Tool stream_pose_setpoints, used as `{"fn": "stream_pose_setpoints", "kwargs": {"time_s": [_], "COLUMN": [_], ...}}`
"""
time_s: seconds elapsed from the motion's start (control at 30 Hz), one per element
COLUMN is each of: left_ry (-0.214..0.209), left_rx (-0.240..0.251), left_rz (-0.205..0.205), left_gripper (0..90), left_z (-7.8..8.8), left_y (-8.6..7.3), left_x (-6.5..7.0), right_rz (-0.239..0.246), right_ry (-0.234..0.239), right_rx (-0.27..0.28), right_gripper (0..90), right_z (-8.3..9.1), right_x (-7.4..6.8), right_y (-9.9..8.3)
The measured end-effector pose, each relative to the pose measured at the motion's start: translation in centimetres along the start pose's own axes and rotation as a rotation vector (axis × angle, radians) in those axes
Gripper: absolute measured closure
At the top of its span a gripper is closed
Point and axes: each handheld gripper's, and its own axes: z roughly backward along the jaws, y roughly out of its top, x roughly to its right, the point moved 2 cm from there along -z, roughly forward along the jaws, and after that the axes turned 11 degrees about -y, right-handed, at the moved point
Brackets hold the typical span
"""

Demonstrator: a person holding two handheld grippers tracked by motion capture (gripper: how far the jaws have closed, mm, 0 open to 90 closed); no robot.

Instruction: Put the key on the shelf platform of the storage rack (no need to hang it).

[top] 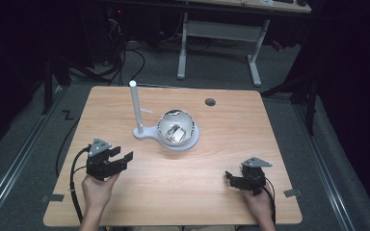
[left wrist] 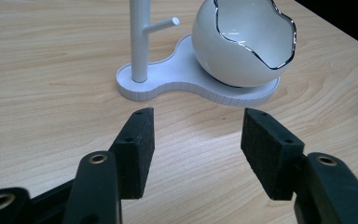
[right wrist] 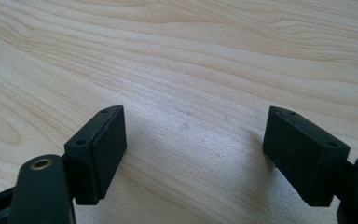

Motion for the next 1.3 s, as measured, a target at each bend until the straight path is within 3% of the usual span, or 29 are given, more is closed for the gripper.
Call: {"fn": "stream_pose_setpoints", "kwargs": {"time_s": [1.3], "left_ry": [0.035], "left_rx": [-0.043], "left_rz": [0.019], "left_gripper": [44.3], "left_z": [0.5], "left_y": [-3.3], "left_x": [-1.4], "right_rz": [0.0], "right_ry": [0.0], "right_rx": [0.0], "right_gripper": [21.9], "right_z": [0.0], "right_x": [0.0], "right_y": [0.0]}}
